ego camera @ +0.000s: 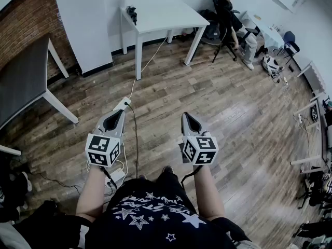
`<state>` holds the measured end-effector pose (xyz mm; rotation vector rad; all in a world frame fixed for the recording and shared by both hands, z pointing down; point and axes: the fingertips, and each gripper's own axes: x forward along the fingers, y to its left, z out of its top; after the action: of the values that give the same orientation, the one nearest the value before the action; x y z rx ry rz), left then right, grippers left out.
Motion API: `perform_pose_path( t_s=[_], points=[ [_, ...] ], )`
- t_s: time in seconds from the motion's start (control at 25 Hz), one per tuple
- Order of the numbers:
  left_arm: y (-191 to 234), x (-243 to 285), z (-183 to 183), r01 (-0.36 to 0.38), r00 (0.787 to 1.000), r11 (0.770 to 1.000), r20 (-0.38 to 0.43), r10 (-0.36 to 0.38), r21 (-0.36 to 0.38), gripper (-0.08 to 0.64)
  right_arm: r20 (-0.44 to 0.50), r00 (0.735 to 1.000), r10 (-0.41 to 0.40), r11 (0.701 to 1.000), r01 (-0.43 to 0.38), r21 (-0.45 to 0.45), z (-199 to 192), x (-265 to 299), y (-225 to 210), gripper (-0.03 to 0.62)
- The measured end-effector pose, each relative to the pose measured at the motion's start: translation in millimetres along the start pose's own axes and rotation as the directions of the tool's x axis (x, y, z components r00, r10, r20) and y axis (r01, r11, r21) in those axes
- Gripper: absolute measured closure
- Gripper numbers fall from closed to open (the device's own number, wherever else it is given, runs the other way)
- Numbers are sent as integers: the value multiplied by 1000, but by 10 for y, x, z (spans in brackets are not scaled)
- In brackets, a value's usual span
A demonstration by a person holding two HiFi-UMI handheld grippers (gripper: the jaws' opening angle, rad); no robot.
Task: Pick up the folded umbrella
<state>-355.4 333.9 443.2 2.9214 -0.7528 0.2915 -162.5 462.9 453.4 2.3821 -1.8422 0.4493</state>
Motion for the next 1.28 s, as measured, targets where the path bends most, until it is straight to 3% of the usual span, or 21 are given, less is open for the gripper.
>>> perform_pose_path(
  t_s=[0.36, 0.8, 0.96, 1.28],
  points=[
    [76, -29, -80, -8, 1000, 1000, -20, 7, -28, 557, -25, 999, 23, 1000, -23, -12, -29, 135, 110, 578],
    [330, -29, -239, -20, 999, 989, -35, 15, -149, 557, -65, 998, 18, 999, -16, 29, -240, 359, 157, 577],
    [346, 137, -270, -1, 1000, 986, -31, -4, -168, 557, -70, 997, 10, 999, -7, 41, -287, 491, 25, 577],
    [627, 805, -253, -88, 995, 980, -67, 77, -177, 557, -69, 996, 64, 997, -62, 37, -191, 1279, -363, 577]
  ],
)
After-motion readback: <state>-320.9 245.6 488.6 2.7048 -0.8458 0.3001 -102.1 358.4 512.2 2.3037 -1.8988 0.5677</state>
